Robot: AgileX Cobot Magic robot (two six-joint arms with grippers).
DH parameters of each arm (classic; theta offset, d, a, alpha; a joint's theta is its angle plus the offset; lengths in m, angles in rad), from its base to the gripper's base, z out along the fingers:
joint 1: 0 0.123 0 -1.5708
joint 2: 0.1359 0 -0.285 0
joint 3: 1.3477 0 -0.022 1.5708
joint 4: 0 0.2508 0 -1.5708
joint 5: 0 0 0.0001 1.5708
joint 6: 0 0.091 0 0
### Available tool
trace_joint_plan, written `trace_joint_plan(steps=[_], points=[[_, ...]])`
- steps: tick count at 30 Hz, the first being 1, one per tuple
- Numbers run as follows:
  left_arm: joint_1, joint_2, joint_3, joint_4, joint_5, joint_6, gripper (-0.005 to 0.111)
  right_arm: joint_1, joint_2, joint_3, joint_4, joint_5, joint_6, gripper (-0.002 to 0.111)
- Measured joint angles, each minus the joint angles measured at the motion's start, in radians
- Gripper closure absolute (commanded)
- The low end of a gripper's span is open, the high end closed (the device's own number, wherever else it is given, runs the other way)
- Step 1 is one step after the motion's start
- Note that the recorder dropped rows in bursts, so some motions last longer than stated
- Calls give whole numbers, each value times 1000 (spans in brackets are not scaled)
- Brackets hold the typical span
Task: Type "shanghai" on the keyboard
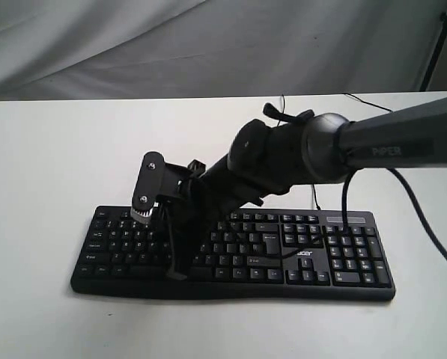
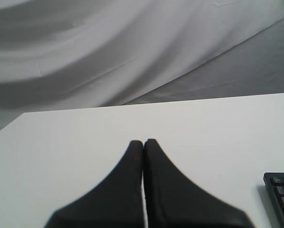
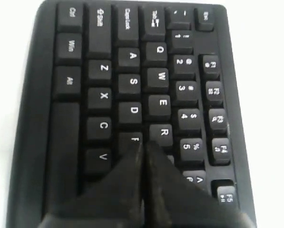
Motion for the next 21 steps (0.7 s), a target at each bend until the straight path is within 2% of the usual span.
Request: trace_joint_plan(steps=[16, 21], points=[[0, 0, 0, 0, 0, 0, 106, -2, -42, 0, -26, 33, 2, 108], [0, 0, 0, 0, 0, 0, 106, -40, -42, 0, -47, 101, 4, 108]])
